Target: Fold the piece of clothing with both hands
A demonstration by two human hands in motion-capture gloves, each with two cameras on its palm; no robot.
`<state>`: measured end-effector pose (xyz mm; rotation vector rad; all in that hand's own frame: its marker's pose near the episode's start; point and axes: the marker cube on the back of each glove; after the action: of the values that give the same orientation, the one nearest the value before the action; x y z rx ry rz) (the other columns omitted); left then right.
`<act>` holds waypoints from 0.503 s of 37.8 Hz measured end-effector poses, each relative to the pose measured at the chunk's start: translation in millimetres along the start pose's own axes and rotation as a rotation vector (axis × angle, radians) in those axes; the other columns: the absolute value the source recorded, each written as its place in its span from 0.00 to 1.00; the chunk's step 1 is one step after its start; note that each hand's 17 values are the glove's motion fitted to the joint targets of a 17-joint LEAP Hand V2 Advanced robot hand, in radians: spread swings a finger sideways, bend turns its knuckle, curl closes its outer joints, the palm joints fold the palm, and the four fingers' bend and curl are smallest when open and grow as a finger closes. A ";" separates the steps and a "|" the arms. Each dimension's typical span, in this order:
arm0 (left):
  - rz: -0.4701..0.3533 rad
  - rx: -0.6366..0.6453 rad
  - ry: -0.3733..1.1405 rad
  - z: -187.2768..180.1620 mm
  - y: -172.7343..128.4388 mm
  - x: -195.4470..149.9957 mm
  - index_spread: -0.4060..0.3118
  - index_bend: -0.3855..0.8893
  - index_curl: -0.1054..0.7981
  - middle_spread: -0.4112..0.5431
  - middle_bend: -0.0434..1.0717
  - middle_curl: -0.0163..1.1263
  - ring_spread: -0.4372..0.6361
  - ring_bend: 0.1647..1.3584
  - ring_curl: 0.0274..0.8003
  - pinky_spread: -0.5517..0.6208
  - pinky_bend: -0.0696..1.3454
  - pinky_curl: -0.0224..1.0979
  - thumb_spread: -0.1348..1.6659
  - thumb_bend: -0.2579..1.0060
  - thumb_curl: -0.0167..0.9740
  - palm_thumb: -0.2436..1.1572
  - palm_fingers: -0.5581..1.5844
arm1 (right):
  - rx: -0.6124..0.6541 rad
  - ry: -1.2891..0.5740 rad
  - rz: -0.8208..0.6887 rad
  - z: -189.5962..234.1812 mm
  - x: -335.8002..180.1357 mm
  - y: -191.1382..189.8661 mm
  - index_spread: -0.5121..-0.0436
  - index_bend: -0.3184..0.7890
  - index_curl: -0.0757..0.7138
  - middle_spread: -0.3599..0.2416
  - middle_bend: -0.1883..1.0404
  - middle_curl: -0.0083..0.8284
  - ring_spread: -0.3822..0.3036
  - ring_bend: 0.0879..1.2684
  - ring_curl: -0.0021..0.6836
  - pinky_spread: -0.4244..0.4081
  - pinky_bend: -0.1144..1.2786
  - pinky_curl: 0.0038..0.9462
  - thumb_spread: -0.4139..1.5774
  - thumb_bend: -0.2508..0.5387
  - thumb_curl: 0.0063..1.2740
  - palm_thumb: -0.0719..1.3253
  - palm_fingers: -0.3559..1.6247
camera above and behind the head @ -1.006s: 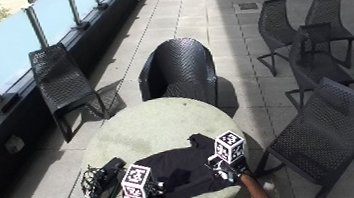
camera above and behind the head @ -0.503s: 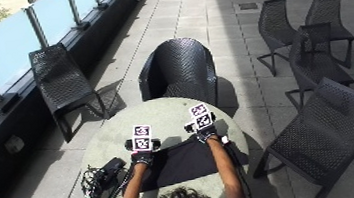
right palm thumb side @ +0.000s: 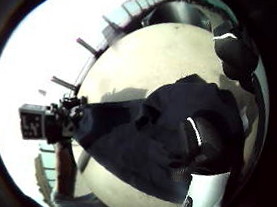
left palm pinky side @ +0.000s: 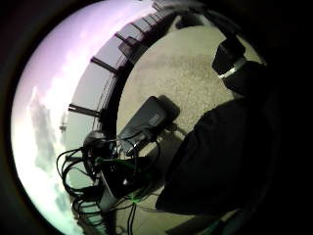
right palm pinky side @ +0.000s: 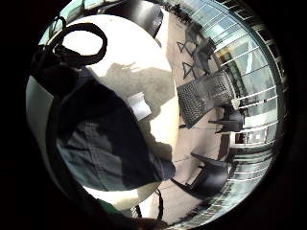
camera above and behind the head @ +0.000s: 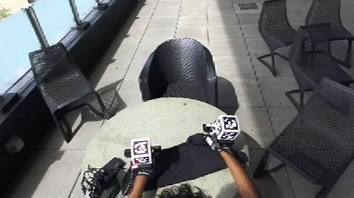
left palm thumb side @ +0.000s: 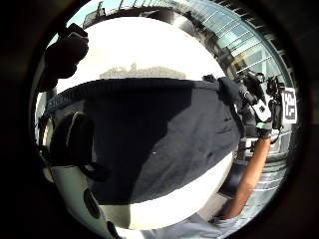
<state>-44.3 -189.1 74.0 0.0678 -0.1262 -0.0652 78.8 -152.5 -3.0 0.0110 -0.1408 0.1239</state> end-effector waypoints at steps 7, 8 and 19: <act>0.119 0.013 -0.030 48.3 21.0 20.2 0.26 0.39 0.59 0.14 0.30 0.42 0.16 0.35 0.47 0.49 0.20 0.36 0.77 0.20 0.32 0.72 0.63 | -0.127 -0.018 0.477 5.2 83.6 94.4 0.39 0.38 0.51 0.25 0.45 0.53 0.30 0.37 0.58 0.44 0.44 0.42 0.75 0.27 0.23 0.69 0.55; 0.129 0.014 -0.043 46.5 24.8 21.8 0.26 0.39 0.58 0.15 0.29 0.42 0.17 0.34 0.47 0.50 0.20 0.36 0.77 0.20 0.32 0.72 0.63 | -0.135 -0.003 0.494 8.8 89.8 99.5 0.39 0.38 0.51 0.27 0.43 0.52 0.33 0.35 0.57 0.46 0.45 0.42 0.76 0.26 0.23 0.67 0.54; 0.083 -0.117 -0.007 -0.9 76.0 20.9 0.36 0.42 0.57 0.30 0.15 0.36 0.36 0.29 0.45 0.64 0.24 0.39 0.87 0.18 0.27 0.59 0.49 | -0.103 0.199 0.552 59.2 109.1 113.6 0.54 0.25 0.33 0.52 0.32 0.46 0.53 0.47 0.57 0.66 0.57 0.43 0.79 0.27 0.19 0.46 0.41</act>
<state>-18.9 -114.8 81.1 -0.0543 -0.1315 0.0105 163.6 -27.6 71.2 -0.1440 0.0522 0.6663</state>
